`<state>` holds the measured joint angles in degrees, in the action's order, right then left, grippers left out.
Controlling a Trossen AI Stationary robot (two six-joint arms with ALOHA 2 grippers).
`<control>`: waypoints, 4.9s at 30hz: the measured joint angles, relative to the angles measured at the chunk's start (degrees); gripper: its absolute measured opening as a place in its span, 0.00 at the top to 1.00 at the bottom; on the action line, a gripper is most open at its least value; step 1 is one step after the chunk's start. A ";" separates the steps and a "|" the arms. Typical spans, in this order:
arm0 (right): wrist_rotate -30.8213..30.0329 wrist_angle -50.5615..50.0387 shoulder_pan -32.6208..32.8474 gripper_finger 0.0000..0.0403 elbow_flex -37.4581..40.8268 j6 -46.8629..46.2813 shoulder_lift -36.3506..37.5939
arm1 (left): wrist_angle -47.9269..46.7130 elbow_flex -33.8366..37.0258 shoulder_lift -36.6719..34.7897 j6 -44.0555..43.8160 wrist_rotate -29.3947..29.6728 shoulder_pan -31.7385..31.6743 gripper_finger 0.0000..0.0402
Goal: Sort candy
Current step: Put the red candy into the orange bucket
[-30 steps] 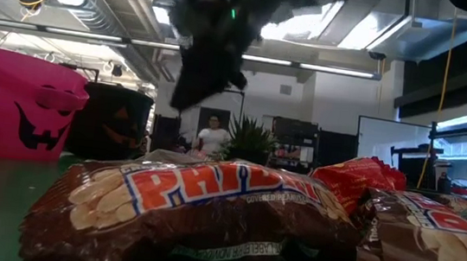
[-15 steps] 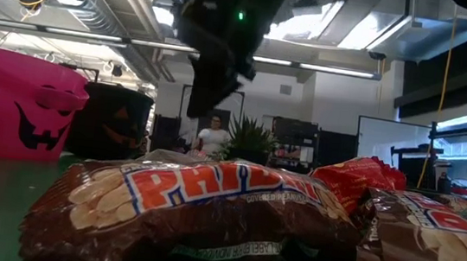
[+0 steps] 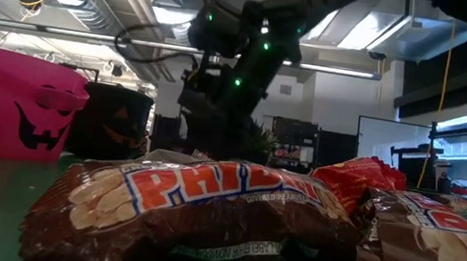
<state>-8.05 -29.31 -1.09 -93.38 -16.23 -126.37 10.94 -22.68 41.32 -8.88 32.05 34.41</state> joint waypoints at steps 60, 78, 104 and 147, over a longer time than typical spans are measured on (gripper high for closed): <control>-1.84 6.43 9.23 0.61 0.68 2.73 7.89 | 0.06 0.00 1.97 -1.07 5.86 0.00 0.50; -4.37 18.32 8.28 0.17 6.88 2.58 -0.27 | 0.17 -0.01 1.97 -1.29 5.90 -0.04 0.50; -5.92 11.17 6.63 0.91 4.16 3.13 0.07 | 0.19 0.00 1.97 -1.51 5.99 -0.04 0.50; -18.40 -0.08 14.95 0.92 -15.83 12.24 4.72 | -7.71 -0.04 4.31 -11.32 8.74 -5.24 0.50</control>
<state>-26.46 -29.39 13.85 -109.21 -3.99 -121.64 3.23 -22.72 45.63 -20.20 40.80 29.17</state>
